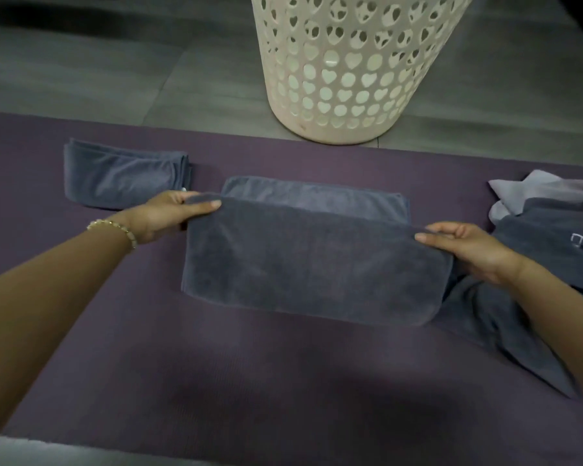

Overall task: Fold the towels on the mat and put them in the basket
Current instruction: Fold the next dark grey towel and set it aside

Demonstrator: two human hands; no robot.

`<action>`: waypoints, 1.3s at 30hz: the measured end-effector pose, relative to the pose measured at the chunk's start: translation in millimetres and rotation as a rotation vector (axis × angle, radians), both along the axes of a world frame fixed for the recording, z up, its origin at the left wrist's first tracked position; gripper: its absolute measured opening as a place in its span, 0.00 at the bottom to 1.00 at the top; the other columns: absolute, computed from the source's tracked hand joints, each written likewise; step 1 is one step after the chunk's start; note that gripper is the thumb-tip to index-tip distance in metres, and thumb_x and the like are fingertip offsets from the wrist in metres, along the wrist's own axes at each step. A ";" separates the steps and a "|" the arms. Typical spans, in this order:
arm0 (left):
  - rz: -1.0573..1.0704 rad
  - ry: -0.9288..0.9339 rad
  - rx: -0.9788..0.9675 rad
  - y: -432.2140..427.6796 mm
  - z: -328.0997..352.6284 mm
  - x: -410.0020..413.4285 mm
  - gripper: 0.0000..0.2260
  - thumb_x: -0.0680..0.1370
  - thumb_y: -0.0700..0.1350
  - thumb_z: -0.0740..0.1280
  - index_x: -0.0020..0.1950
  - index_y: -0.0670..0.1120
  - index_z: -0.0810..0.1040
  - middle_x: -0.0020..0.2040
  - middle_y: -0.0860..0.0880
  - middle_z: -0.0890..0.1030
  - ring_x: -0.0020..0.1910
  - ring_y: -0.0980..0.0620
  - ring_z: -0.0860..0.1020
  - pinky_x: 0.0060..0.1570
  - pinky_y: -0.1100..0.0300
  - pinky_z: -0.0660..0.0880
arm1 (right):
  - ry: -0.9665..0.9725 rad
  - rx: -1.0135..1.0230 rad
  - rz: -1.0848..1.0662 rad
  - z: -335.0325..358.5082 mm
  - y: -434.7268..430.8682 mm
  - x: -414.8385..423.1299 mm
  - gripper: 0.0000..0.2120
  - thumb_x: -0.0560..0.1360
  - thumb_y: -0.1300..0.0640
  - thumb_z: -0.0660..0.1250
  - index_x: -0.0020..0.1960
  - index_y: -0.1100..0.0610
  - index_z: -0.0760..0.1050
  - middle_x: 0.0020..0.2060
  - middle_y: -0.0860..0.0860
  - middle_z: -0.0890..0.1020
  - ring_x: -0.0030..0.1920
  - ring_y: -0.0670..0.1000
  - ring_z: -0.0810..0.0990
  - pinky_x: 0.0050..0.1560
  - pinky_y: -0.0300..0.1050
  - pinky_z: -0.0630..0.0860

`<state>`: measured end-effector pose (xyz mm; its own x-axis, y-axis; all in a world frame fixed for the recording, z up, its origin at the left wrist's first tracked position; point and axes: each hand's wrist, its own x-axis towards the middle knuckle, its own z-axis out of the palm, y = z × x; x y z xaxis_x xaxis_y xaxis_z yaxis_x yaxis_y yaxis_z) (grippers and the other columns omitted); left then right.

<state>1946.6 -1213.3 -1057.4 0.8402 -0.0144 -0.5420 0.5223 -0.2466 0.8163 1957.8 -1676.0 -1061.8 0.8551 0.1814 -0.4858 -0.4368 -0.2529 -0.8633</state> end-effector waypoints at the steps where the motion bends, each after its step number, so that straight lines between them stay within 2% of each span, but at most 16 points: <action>1: 0.118 -0.053 -0.018 -4.5 -6.1 12.4 0.17 0.74 0.49 0.70 0.60 0.43 0.79 0.54 0.47 0.82 0.53 0.51 0.80 0.57 0.57 0.76 | -0.032 0.005 -0.115 -1.2 2.9 15.5 0.27 0.49 0.44 0.81 0.44 0.54 0.80 0.38 0.50 0.85 0.37 0.45 0.83 0.39 0.34 0.79; 5: 0.308 -0.069 0.074 -27.7 -47.2 29.8 0.07 0.80 0.46 0.65 0.45 0.43 0.77 0.32 0.53 0.79 0.33 0.58 0.75 0.30 0.69 0.73 | 0.002 0.013 -0.407 -33.6 21.6 53.7 0.08 0.71 0.55 0.73 0.47 0.52 0.76 0.47 0.51 0.80 0.42 0.46 0.78 0.39 0.34 0.76; 8: 0.289 0.006 0.340 -32.2 -74.2 22.3 0.11 0.78 0.49 0.66 0.45 0.41 0.80 0.37 0.48 0.79 0.40 0.52 0.75 0.41 0.64 0.72 | 0.108 -0.172 -0.429 -66.2 28.7 50.4 0.13 0.74 0.54 0.71 0.53 0.62 0.77 0.50 0.54 0.79 0.49 0.52 0.78 0.48 0.43 0.75; 11: 0.288 -0.093 0.428 -31.9 -79.0 21.5 0.11 0.78 0.48 0.66 0.45 0.40 0.79 0.35 0.47 0.76 0.38 0.53 0.73 0.33 0.70 0.69 | -0.090 -0.405 -0.425 -72.1 36.6 42.1 0.14 0.75 0.55 0.69 0.50 0.67 0.76 0.45 0.59 0.80 0.48 0.57 0.79 0.50 0.49 0.76; 12: 0.301 -0.136 0.412 -32.1 -78.7 23.2 0.10 0.78 0.47 0.66 0.46 0.39 0.80 0.37 0.46 0.77 0.40 0.53 0.74 0.33 0.71 0.69 | -0.167 -0.415 -0.422 -71.5 37.9 42.1 0.12 0.76 0.56 0.68 0.45 0.67 0.76 0.41 0.60 0.81 0.45 0.54 0.81 0.48 0.47 0.77; 14: 0.366 -0.270 0.344 -31.4 -77.5 26.5 0.09 0.78 0.44 0.66 0.48 0.38 0.79 0.41 0.43 0.79 0.43 0.51 0.75 0.39 0.69 0.70 | -0.281 -0.367 -0.446 -67.0 39.6 46.0 0.12 0.77 0.58 0.67 0.37 0.61 0.73 0.30 0.50 0.80 0.32 0.40 0.77 0.36 0.34 0.75; 16: 0.413 -0.391 0.302 -29.0 -75.1 31.1 0.08 0.79 0.43 0.65 0.49 0.38 0.77 0.41 0.43 0.79 0.41 0.52 0.75 0.44 0.64 0.72 | -0.347 -0.315 -0.480 -63.8 40.3 55.6 0.11 0.77 0.58 0.67 0.37 0.58 0.73 0.23 0.41 0.77 0.26 0.37 0.74 0.31 0.30 0.70; 18: 0.443 -0.439 0.297 -26.8 -74.8 38.6 0.06 0.79 0.43 0.64 0.47 0.40 0.76 0.38 0.46 0.78 0.38 0.55 0.75 0.43 0.63 0.72 | -0.367 -0.312 -0.528 -61.4 41.9 67.3 0.08 0.77 0.57 0.67 0.40 0.60 0.75 0.23 0.39 0.77 0.26 0.36 0.74 0.29 0.27 0.70; 20: 0.454 -0.402 0.326 -27.2 -77.9 48.4 0.05 0.79 0.43 0.65 0.47 0.42 0.76 0.37 0.48 0.77 0.39 0.54 0.75 0.43 0.65 0.71 | -0.348 -0.341 -0.575 -65.9 43.3 80.6 0.08 0.77 0.57 0.67 0.44 0.63 0.77 0.27 0.44 0.77 0.27 0.37 0.75 0.31 0.28 0.71; 22: 0.405 -0.266 0.377 -29.7 -83.0 55.7 0.07 0.79 0.44 0.65 0.49 0.40 0.78 0.38 0.47 0.77 0.43 0.52 0.74 0.43 0.68 0.70 | -0.235 -0.344 -0.617 -73.5 42.4 91.1 0.10 0.77 0.57 0.68 0.48 0.65 0.77 0.36 0.53 0.78 0.38 0.43 0.76 0.41 0.37 0.73; 25: 0.350 -0.102 0.429 -31.2 -87.3 59.3 0.13 0.78 0.49 0.66 0.53 0.39 0.79 0.41 0.48 0.78 0.44 0.53 0.74 0.41 0.68 0.69 | -0.023 -0.330 -0.664 -77.6 43.0 94.9 0.11 0.75 0.55 0.69 0.38 0.59 0.73 0.36 0.53 0.75 0.46 0.53 0.73 0.53 0.47 0.72; 28: 0.348 -0.081 0.385 -28.8 -83.0 52.9 0.13 0.78 0.51 0.66 0.48 0.41 0.78 0.36 0.50 0.76 0.39 0.54 0.73 0.33 0.70 0.69 | -0.035 -0.363 -0.602 -69.3 46.1 85.2 0.15 0.74 0.53 0.71 0.34 0.56 0.68 0.34 0.50 0.74 0.44 0.51 0.73 0.46 0.44 0.71; 31: 0.233 0.003 0.351 -21.8 -81.1 33.1 0.17 0.76 0.55 0.67 0.41 0.40 0.78 0.37 0.49 0.79 0.38 0.52 0.76 0.37 0.63 0.71 | 0.050 -0.305 -0.450 -60.7 41.9 57.5 0.12 0.73 0.52 0.71 0.37 0.57 0.73 0.36 0.48 0.77 0.39 0.49 0.76 0.34 0.39 0.69; 35: 0.047 0.092 0.399 -13.9 -79.5 -2.1 0.17 0.76 0.55 0.67 0.40 0.41 0.80 0.35 0.50 0.82 0.36 0.54 0.80 0.34 0.64 0.73 | 0.136 -0.390 -0.207 -64.3 26.2 11.3 0.14 0.73 0.48 0.70 0.39 0.60 0.79 0.37 0.50 0.81 0.38 0.48 0.79 0.34 0.39 0.71; 37: 0.033 0.038 0.318 -12.4 -79.0 -14.1 0.13 0.78 0.51 0.65 0.41 0.43 0.80 0.33 0.54 0.82 0.34 0.58 0.80 0.33 0.67 0.75 | 0.068 -0.469 -0.165 -68.3 22.9 -5.7 0.17 0.74 0.49 0.69 0.34 0.61 0.76 0.33 0.51 0.80 0.35 0.48 0.77 0.32 0.39 0.69; 39: 0.064 -0.058 0.272 -13.7 -80.1 -21.7 0.10 0.79 0.48 0.63 0.45 0.46 0.80 0.38 0.53 0.84 0.39 0.58 0.81 0.40 0.65 0.76 | -0.052 -0.535 -0.159 -72.6 23.8 -16.9 0.18 0.76 0.52 0.67 0.34 0.63 0.74 0.30 0.54 0.78 0.33 0.52 0.76 0.31 0.39 0.69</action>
<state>1924.9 -1227.0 -1137.5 0.8643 0.1791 -0.4701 0.4985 -0.4292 0.7532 1940.9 -1652.2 -1134.4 0.8772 -0.2118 -0.4309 -0.4654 -0.5964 -0.6540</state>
